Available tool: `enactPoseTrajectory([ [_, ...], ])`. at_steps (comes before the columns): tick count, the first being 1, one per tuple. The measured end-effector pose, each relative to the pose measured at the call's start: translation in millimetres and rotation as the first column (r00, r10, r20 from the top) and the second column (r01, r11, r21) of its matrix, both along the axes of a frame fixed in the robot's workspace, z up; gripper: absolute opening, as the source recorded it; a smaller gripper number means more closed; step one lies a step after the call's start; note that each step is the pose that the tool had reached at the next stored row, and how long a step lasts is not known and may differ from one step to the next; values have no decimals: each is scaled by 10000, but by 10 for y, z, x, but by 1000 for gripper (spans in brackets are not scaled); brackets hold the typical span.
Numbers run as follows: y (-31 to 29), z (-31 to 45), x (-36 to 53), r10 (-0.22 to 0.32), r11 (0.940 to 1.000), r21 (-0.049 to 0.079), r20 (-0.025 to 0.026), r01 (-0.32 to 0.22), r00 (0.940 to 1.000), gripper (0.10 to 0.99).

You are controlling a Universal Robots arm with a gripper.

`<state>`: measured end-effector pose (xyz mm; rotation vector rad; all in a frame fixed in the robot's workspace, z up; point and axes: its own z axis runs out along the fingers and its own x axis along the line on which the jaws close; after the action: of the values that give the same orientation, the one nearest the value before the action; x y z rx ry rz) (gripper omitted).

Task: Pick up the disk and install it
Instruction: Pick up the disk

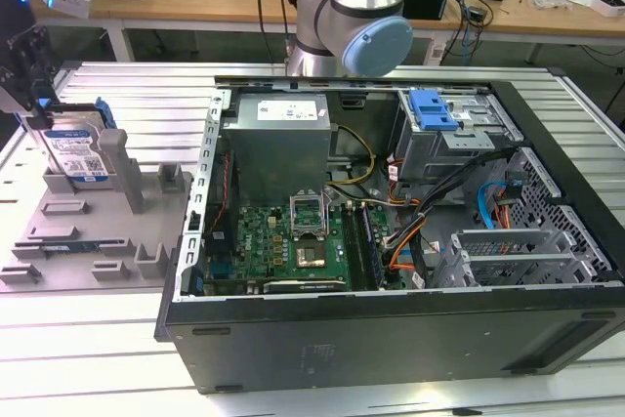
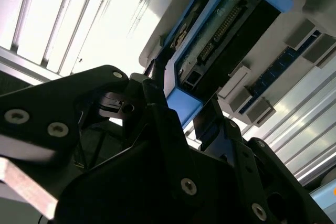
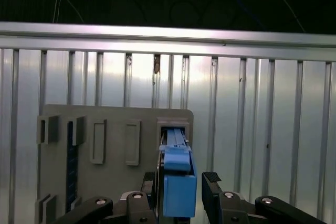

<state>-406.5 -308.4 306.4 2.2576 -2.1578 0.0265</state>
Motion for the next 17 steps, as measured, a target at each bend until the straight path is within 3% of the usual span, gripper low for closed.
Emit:
enactPoseTrajectory([
  [17, -25, -61, 0, 15, 10000, 1, -1, -15, 10000, 482],
])
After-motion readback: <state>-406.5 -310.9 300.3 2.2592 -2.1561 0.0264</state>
